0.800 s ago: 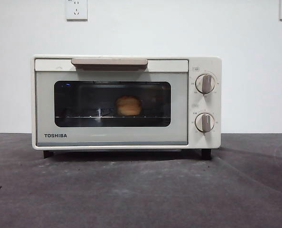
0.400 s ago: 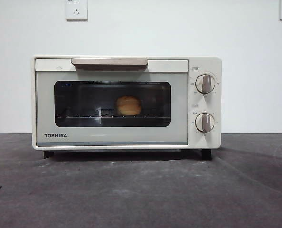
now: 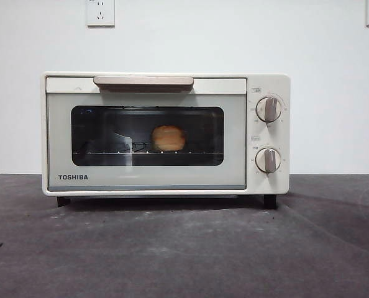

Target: The left arm flap open the oven, the right arm pick bread and place it into oven, the left arm flap close the oven

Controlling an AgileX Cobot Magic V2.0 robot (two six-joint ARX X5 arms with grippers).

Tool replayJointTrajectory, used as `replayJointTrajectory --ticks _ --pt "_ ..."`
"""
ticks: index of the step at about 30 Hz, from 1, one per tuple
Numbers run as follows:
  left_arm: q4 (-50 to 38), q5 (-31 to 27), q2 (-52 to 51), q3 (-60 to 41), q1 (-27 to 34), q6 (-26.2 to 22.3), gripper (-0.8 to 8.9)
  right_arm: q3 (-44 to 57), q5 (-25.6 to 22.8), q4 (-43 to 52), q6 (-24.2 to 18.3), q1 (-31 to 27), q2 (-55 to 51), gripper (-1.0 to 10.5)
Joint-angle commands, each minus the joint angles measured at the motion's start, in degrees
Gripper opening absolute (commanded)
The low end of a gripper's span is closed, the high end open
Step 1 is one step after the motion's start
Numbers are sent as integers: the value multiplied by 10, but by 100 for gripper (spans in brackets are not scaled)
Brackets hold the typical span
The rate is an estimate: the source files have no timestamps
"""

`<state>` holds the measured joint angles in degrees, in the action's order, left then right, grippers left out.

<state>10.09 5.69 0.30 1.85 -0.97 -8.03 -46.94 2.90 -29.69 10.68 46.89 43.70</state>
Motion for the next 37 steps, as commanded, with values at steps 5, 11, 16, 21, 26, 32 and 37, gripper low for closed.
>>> replayJointTrajectory --ticks 5,11,16,21,26,32,37 --pt "4 -2 -1 -12 0 2 16 -6 -1 5 -2 6 4 6" --pt "4 -2 -1 -12 0 2 16 -6 -1 5 -2 6 4 6" --pt "4 -2 -1 -12 0 1 16 -6 -3 5 -20 -6 -7 6" --pt "4 -2 -1 -12 0 2 16 -6 3 7 -47 -73 -29 6" --pt "4 -2 -1 -12 0 2 16 22 55 40 -83 -191 -73 6" --pt "4 -2 -1 -12 0 2 16 123 107 152 -103 -336 -155 6" --pt "4 -2 -1 -12 0 1 16 230 106 246 -103 -405 -233 6"
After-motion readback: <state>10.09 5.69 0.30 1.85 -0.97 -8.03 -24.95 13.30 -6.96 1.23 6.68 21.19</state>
